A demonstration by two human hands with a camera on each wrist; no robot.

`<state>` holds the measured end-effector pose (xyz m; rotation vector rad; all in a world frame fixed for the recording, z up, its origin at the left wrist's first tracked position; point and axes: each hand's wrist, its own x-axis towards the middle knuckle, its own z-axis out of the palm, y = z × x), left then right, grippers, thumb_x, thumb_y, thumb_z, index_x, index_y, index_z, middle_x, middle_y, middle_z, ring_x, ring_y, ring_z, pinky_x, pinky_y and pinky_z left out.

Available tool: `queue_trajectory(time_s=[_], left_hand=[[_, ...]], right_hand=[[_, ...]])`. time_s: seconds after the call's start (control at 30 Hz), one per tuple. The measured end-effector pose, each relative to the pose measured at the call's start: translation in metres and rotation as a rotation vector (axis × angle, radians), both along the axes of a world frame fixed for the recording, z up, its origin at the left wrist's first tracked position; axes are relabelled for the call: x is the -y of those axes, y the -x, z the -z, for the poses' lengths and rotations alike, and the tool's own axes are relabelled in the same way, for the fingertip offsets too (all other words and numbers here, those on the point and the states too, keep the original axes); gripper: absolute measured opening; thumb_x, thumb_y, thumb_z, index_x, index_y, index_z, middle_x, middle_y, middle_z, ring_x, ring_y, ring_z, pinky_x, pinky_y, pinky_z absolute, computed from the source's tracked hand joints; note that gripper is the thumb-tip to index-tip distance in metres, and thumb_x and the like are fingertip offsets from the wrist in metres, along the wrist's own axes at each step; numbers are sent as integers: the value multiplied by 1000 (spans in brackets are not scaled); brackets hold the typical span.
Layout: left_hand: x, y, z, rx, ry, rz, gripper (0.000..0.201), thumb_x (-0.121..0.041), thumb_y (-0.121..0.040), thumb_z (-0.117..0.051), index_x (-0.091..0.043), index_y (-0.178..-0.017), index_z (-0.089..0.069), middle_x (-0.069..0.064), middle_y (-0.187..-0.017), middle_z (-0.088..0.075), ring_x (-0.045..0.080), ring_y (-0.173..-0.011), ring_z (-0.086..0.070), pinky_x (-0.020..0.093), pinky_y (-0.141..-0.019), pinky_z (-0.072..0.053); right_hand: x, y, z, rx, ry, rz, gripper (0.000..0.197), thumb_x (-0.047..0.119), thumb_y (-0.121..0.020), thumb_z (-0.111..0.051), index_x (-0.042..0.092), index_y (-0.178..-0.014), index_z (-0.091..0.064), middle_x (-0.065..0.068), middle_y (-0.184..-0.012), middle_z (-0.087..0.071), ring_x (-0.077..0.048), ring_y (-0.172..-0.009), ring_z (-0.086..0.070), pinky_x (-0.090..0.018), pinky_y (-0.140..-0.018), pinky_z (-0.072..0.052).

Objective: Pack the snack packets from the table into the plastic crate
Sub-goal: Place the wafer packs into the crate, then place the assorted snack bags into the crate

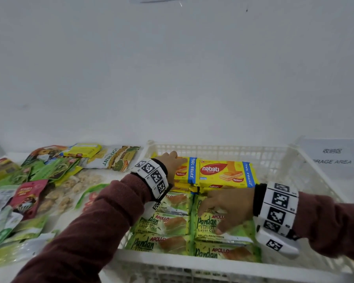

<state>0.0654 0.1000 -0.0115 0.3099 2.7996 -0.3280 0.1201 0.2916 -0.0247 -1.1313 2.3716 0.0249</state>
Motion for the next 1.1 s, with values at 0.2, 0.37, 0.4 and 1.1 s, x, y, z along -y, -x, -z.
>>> queue_trajectory(time_s=[0.2,0.37,0.4,1.1], left_hand=[[6,-12,-29,7,-302,-117,79,-29,-85,-65,-20,-148,-18,6,-151,-24,23,-137,-29,31,-109,-28],[20,-35,-67,-148,-517,-161,67,-32,-87,-61,-26,-145,-27,3,-143,-37,19,-129,-40,27,-103,-33],[24,-41,-74,-177,-549,-172,66,-33,-87,-62,-27,-144,-28,3,-142,-39,18,-127,-42,27,-101,-34],[292,-208,-75,-240,-371,-547,63,-28,-89,-60,-15,-143,-33,8,-144,-39,23,-130,-41,24,-102,-31]], right_hand=[[6,6,-29,-86,62,-36,52,30,-87,-62,20,-135,-43,-9,-126,-46,-24,-114,-47,-24,-87,-37],[21,17,-63,-217,102,-41,48,29,-90,-58,14,-134,-44,-12,-132,-46,-28,-118,-48,-34,-96,-41],[25,20,-69,-259,107,-31,48,31,-91,-56,17,-135,-42,-13,-131,-45,-29,-117,-47,-35,-96,-41],[281,-77,-124,-381,70,-66,60,41,-91,-52,18,-142,-30,-5,-146,-35,-22,-131,-38,-31,-104,-32]])
